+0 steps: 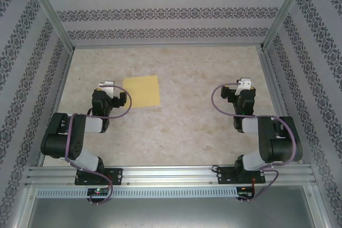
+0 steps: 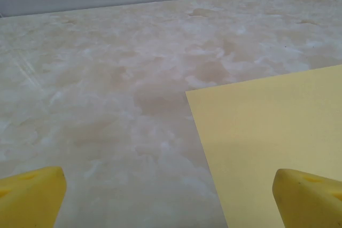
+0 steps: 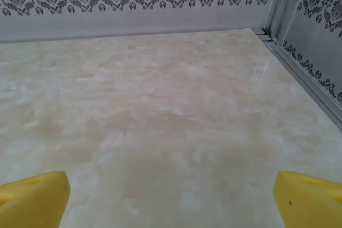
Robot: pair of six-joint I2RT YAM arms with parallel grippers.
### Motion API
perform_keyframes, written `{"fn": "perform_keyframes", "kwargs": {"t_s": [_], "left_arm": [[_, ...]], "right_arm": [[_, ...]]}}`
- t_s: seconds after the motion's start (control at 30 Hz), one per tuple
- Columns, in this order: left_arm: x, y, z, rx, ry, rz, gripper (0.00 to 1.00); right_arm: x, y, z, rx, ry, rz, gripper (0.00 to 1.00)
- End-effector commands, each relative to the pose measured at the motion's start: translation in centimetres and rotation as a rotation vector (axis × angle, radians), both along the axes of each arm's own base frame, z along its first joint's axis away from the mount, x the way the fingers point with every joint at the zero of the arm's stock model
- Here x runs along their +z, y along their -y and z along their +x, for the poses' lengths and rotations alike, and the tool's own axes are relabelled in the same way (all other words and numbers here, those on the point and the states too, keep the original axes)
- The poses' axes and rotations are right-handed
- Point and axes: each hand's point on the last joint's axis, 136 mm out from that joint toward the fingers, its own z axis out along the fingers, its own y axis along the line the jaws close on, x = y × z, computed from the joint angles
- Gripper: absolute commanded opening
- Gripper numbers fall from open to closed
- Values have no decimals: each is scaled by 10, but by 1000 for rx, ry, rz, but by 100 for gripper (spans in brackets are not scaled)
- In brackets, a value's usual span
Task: Fold a paper plane with a square sheet of paper (pick it up from the middle)
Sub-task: Move the square sheet of paper to the center of the table.
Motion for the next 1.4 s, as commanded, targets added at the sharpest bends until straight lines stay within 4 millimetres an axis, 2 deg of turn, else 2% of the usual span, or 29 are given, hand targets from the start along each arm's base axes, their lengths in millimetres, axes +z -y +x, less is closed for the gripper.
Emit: {"fn": "perform_keyframes", "kwargs": {"t_s": [0.0,0.87,1.0,1.13,1.23,1.37], "left_arm": [[14,-1,9,-2,57,8,100],[17,-5,10,20,60,7,100],[34,-17,10,100,39,6,100],[59,-31,6,198,11,-18,100],[79,-38,1,263,0,-75,100],[98,-40,-7,300,-57,-120,100]], "right_arm": [[15,0,9,2,52,-3,98],[17,-1,8,15,54,-2,98],[39,-4,4,-18,24,-53,98],[79,-10,-1,-76,7,-74,98],[98,-21,-3,-85,-35,11,98],[106,-47,1,-50,-111,185,98]]}}
